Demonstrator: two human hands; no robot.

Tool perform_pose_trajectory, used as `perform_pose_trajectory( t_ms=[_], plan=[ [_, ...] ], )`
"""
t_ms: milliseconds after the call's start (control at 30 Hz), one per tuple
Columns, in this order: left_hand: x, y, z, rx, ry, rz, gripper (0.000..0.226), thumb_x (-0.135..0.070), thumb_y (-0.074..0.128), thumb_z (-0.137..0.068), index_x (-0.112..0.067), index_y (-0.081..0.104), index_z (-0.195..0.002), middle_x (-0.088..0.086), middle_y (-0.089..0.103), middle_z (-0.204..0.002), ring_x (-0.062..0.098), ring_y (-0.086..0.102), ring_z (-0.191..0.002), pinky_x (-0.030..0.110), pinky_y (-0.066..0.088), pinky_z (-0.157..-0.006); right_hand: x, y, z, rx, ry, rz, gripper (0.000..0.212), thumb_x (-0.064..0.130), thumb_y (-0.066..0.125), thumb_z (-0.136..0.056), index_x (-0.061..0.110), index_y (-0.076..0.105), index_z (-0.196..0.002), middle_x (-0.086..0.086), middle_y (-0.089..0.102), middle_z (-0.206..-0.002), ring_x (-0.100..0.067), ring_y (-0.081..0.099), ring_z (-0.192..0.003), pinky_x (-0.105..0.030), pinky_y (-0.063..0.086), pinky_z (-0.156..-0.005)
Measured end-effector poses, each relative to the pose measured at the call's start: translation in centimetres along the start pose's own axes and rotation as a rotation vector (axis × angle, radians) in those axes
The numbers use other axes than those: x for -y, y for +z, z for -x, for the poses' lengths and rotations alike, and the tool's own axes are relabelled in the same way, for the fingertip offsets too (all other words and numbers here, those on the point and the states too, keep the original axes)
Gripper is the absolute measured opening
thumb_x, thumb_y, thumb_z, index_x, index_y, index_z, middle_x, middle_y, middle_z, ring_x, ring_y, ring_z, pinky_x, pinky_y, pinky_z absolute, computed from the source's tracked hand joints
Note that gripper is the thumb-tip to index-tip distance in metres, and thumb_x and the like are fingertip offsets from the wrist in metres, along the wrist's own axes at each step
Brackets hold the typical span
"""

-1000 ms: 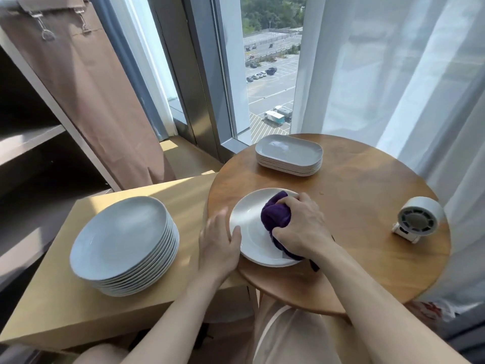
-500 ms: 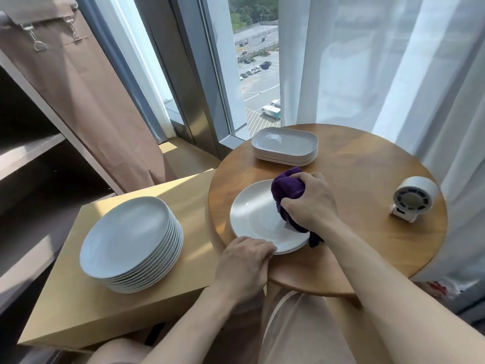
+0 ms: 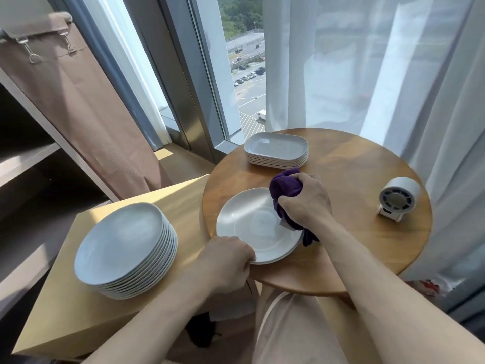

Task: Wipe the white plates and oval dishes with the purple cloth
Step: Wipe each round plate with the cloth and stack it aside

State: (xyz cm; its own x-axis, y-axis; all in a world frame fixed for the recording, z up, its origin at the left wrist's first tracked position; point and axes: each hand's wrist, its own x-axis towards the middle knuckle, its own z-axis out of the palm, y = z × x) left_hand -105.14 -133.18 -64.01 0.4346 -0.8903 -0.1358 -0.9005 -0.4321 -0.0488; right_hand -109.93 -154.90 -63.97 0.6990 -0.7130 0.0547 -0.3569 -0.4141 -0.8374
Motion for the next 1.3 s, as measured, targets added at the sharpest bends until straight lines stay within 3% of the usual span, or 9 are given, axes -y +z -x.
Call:
perform_pose_trajectory(
  t_ms=[167, 267, 433, 600, 733, 900, 1033, 1200, 1300],
  plan=[
    [0.4, -0.8, 0.0, 0.104, 0.026, -0.143, 0.015, -0.021, 0.052, -0.090, -0.021, 0.064, -0.082, 0.000, 0.062, -0.079, 0.026, 0.045, -0.068, 0.032, 0.026, -0.060, 0.2, 0.0, 0.2, 0.013, 0.007, -0.013, 0.061, 0.038, 0.067, -0.057, 0.031, 0.066, -0.118, 0.005, 0.050, -0.113, -0.022, 0.054, -0.108, -0.036, 0.048, -0.094],
    [0.7, -0.6, 0.2, 0.084, 0.036, -0.144, 0.018, -0.022, 0.049, -0.092, -0.020, 0.065, -0.086, 0.001, 0.067, -0.083, 0.027, 0.053, -0.071, 0.033, 0.028, -0.059, 0.2, -0.1, 0.1, -0.003, 0.015, -0.031, 0.059, 0.035, 0.070, -0.061, 0.030, 0.066, -0.120, 0.005, 0.050, -0.115, -0.023, 0.054, -0.109, -0.036, 0.048, -0.096],
    [0.6, -0.4, 1.2, -0.053, 0.053, -0.073, 0.028, -0.026, 0.045, -0.096, -0.025, 0.070, -0.109, -0.003, 0.074, -0.103, 0.024, 0.068, -0.094, 0.035, 0.051, -0.074, 0.2, -0.3, 0.0, -0.102, 0.029, -0.114, 0.051, 0.025, 0.075, -0.071, 0.028, 0.066, -0.121, 0.004, 0.051, -0.119, -0.022, 0.053, -0.115, -0.040, 0.049, -0.102],
    [0.0, -2.0, 1.9, -0.416, 0.093, 0.075, 0.019, -0.004, 0.073, -0.075, -0.018, 0.074, -0.088, -0.005, 0.073, -0.078, 0.023, 0.070, -0.069, 0.031, 0.050, -0.051, 0.4, -0.7, -0.3, -0.207, 0.056, -0.209, 0.042, 0.022, 0.074, -0.074, 0.028, 0.065, -0.115, 0.005, 0.052, -0.120, -0.014, 0.051, -0.106, -0.028, 0.044, -0.092],
    [0.5, -3.8, 1.7, -0.533, -0.026, 0.188, 0.016, -0.005, 0.074, -0.086, -0.017, 0.078, -0.095, -0.004, 0.077, -0.089, 0.026, 0.072, -0.079, 0.038, 0.055, -0.058, 0.5, -1.1, -0.4, -0.237, 0.100, -0.398, 0.038, 0.024, 0.072, -0.071, 0.025, 0.068, -0.109, 0.000, 0.063, -0.114, -0.016, 0.060, -0.096, -0.024, 0.048, -0.080],
    [2.3, -5.3, 1.1, -0.511, -0.205, 0.550, 0.017, -0.011, 0.072, -0.092, -0.021, 0.081, -0.103, -0.012, 0.078, -0.095, 0.006, 0.068, -0.085, 0.029, 0.055, -0.081, 0.7, -1.4, -0.4, -0.260, 0.207, -0.631, 0.026, 0.028, 0.064, -0.062, 0.028, 0.068, -0.087, 0.006, 0.067, -0.083, -0.013, 0.061, -0.072, -0.023, 0.046, -0.060],
    [3.4, -6.2, 0.9, -0.449, -0.276, 0.872, 0.032, -0.008, 0.071, -0.094, -0.039, 0.080, -0.088, -0.018, 0.076, -0.087, 0.003, 0.070, -0.088, 0.013, 0.051, -0.076, 0.6, -1.6, -0.5, -0.269, 0.276, -0.704, 0.025, 0.024, 0.064, -0.062, 0.020, 0.070, -0.086, 0.003, 0.064, -0.074, -0.019, 0.059, -0.067, -0.030, 0.052, -0.060],
    [4.4, -6.1, 0.7, -0.517, -0.414, 1.334, 0.019, -0.009, 0.070, -0.094, -0.023, 0.082, -0.092, 0.003, 0.079, -0.093, 0.017, 0.072, -0.088, 0.033, 0.059, -0.080, 0.6, -1.6, -0.1, -0.266, 0.269, -0.699, 0.015, 0.017, 0.067, -0.072, 0.021, 0.070, -0.086, 0.009, 0.064, -0.068, -0.011, 0.057, -0.060, -0.022, 0.048, -0.052],
    [3.8, -5.5, 0.5, -0.529, -0.479, 1.626, 0.017, -0.012, 0.067, -0.094, -0.018, 0.082, -0.092, 0.006, 0.078, -0.094, 0.017, 0.070, -0.081, 0.027, 0.058, -0.067, 1.0, -1.5, 0.2, -0.253, 0.227, -0.694, 0.016, 0.018, 0.066, -0.070, 0.023, 0.070, -0.084, 0.016, 0.061, -0.058, -0.001, 0.055, -0.051, -0.016, 0.045, -0.047]
  ],
)
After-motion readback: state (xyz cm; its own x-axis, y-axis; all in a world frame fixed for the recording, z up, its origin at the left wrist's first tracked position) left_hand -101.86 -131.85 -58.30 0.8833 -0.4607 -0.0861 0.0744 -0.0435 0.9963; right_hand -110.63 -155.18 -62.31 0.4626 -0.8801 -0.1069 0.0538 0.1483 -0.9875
